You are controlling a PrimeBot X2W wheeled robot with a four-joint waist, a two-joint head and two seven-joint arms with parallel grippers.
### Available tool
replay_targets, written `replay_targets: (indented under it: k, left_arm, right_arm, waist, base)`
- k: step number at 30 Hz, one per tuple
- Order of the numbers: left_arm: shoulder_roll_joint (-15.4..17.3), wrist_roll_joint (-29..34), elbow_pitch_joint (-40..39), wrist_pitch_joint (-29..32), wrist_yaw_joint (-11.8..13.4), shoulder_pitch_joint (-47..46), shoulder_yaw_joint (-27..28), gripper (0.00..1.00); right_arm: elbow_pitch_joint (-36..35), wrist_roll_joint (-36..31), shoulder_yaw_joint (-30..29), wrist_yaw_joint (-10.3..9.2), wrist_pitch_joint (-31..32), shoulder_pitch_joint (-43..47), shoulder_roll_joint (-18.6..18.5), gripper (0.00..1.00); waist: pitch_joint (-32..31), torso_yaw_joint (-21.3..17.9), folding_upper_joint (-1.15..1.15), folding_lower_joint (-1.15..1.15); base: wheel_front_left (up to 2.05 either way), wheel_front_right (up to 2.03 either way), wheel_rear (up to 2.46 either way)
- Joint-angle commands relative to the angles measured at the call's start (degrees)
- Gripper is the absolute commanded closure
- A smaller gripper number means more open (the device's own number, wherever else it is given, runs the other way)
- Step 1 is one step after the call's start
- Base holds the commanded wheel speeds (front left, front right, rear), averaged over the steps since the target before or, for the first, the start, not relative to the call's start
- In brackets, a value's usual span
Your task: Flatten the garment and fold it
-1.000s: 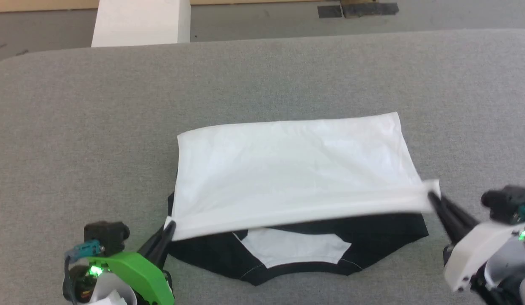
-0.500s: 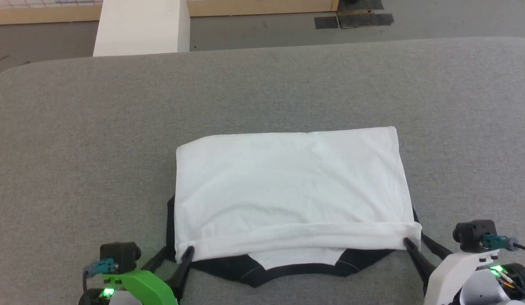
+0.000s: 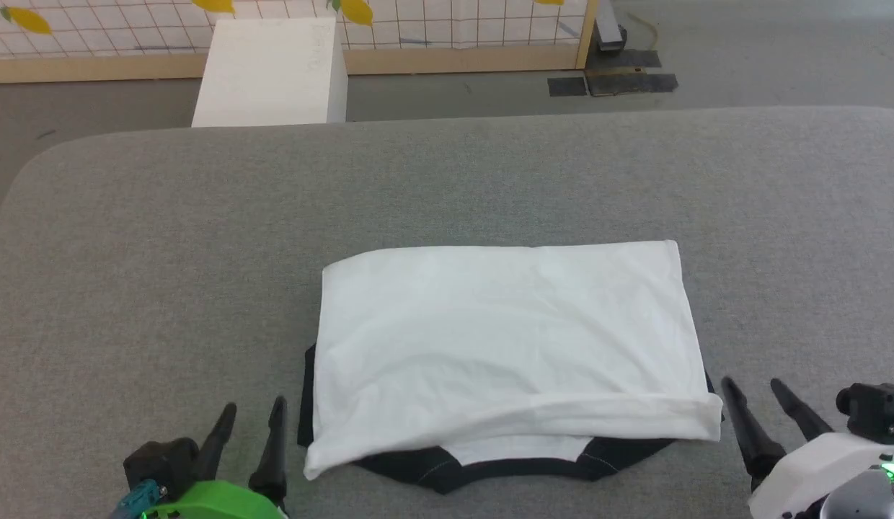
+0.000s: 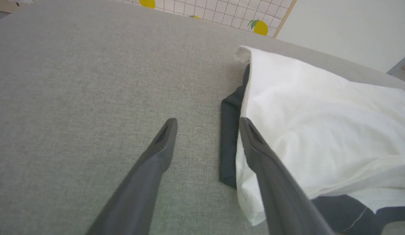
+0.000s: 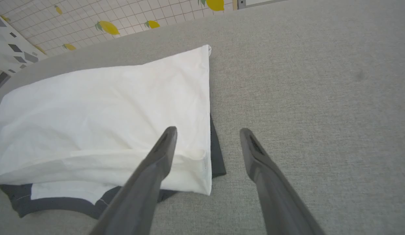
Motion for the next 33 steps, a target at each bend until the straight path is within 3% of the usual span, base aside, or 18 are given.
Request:
replay_targets:
  k: [1, 10, 15, 20, 28, 29, 30, 32, 33]
  left_arm:
    - [-0.6, 1.4, -0.3, -2.0, 0.2, -1.7, 0.3, 0.00]
    - [-5.3, 9.7, -1.0, -5.4, 1.2, -10.7, 3.3, 0.00]
    - [-8.3, 14.4, -1.3, -5.5, 0.3, -13.0, 5.6, 0.00]
    - [-10.3, 17.3, -1.1, -5.5, -1.1, -13.2, 7.3, 0.00]
    - [-12.0, 19.4, -0.2, -5.5, -3.2, -12.7, 9.4, 0.00]
    - [-12.2, 19.6, -0.1, -5.5, -3.3, -12.6, 9.6, 0.00]
    - [-12.3, 19.8, 0.0, -5.5, -3.6, -12.6, 9.9, 0.00]
    - [-12.6, 20.0, 0.1, -5.5, -3.8, -12.5, 10.4, 0.00]
    - [-12.7, 20.1, 0.2, -5.5, -4.0, -12.5, 10.7, 0.00]
  right_arm:
    - [-0.3, -0.3, -0.7, -0.09, -1.0, -1.1, 0.9, 0.00]
    - [6.7, -1.6, -4.3, -0.09, -0.4, -9.9, 4.8, 0.00]
    - [14.3, -1.4, -6.8, -0.09, 5.6, -16.2, 5.5, 0.00]
    - [21.3, 0.3, -5.7, -0.09, 12.2, -20.5, 5.6, 0.00]
    - [25.9, 3.0, -3.2, -0.09, 22.9, -21.6, 5.6, 0.00]
    - [25.7, 3.6, -2.9, -0.09, 23.7, -21.5, 5.6, 0.44]
    - [25.4, 4.7, -2.5, -0.09, 24.3, -21.3, 5.6, 0.65]
    - [24.5, 5.4, -2.5, -0.09, 24.0, -21.1, 5.6, 1.00]
    - [23.8, 5.0, -2.8, -0.09, 23.3, -21.0, 5.6, 1.00]
  waist:
    - [-0.5, 0.4, 0.00, 0.01]
    - [0.8, 1.6, 0.00, 0.01]
    - [2.1, 1.6, 0.00, 0.01]
    - [3.0, 1.8, 0.00, 0.01]
    - [3.4, 2.3, 0.00, 0.01]
    - [3.4, 2.3, 0.00, 0.01]
    - [3.4, 2.3, 0.00, 0.01]
    - [3.4, 2.2, 0.00, 0.01]
    - [3.4, 2.1, 0.00, 0.01]
  base:
    - [0.00, 0.00, 0.00]
    - [0.00, 0.00, 0.00]
    - [0.00, 0.00, 0.00]
    - [0.00, 0.00, 0.00]
    - [0.00, 0.00, 0.00]
    - [0.00, 0.00, 0.00]
    - [0.00, 0.00, 0.00]
    - [0.00, 0.00, 0.00]
    - [0.00, 0.00, 0.00]
